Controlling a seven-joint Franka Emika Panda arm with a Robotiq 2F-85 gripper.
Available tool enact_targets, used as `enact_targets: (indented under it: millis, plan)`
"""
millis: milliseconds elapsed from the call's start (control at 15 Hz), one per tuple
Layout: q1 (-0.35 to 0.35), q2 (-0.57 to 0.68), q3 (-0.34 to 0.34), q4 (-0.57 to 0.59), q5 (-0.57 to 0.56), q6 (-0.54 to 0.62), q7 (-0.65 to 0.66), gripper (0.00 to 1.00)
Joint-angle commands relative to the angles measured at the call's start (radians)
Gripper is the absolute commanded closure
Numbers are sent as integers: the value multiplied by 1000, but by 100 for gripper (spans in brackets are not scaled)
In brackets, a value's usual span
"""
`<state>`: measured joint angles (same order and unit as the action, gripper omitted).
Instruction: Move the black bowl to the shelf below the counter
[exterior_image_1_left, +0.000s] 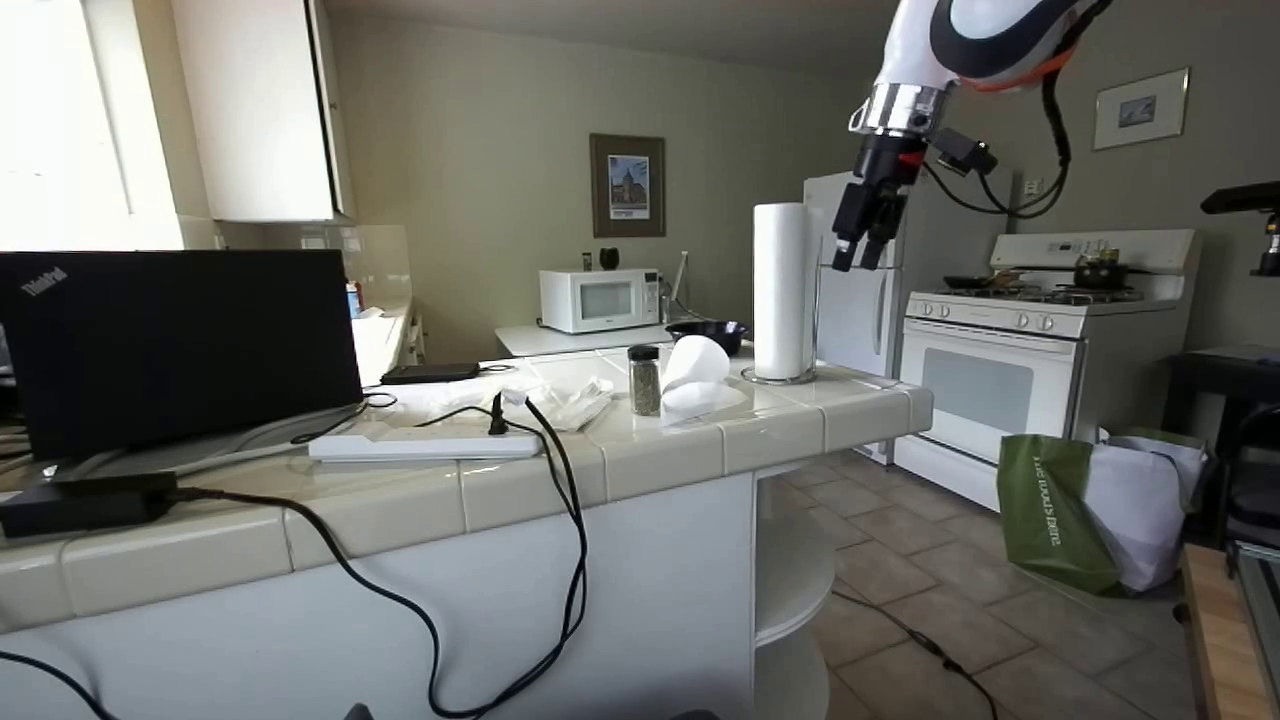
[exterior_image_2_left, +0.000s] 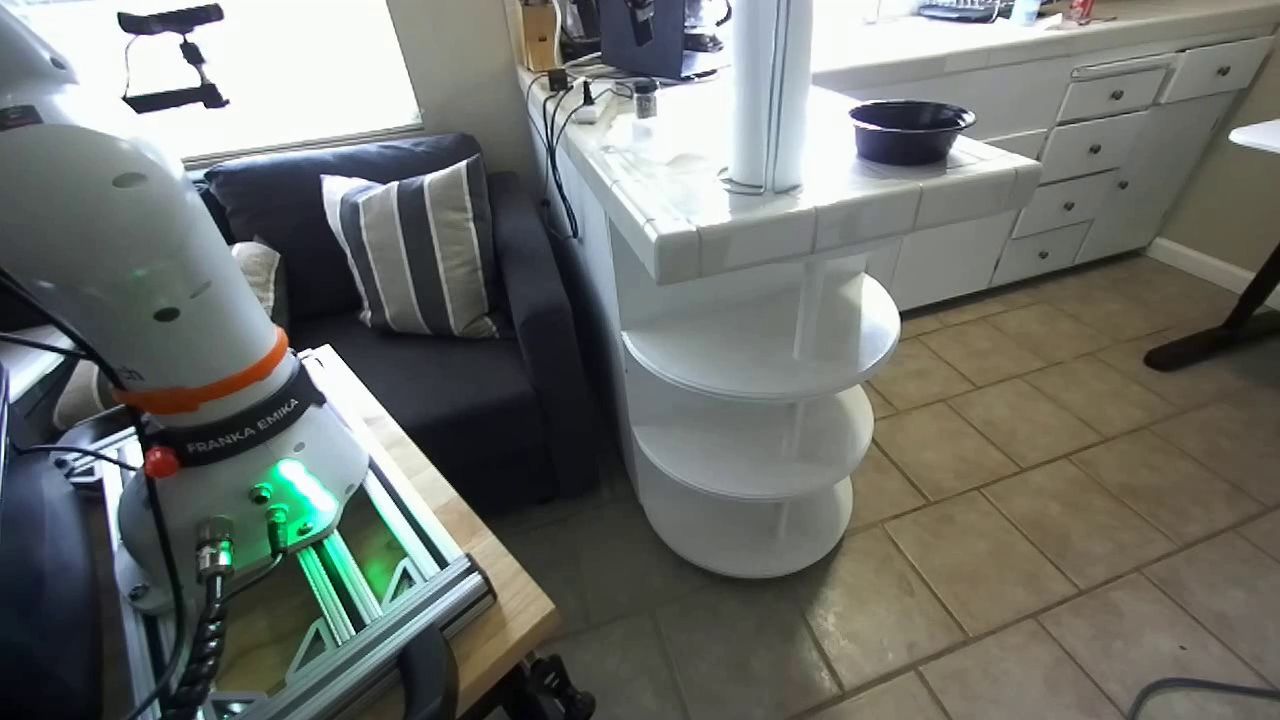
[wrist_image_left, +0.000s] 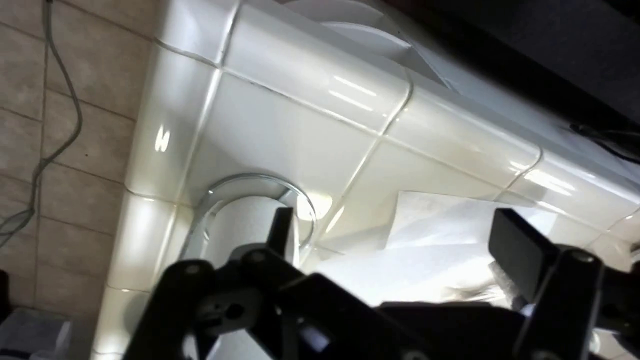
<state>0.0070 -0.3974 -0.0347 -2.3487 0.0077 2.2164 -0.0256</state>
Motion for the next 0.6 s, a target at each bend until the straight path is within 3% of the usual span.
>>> enact_targets:
  millis: [0,200,533]
  plan:
    - [-50,11,-62,63,51,-158,17,0]
    - [-100,17,-135,95,91,-223,1,0]
    - [-177,50,-251,157,147,-195,-29,0]
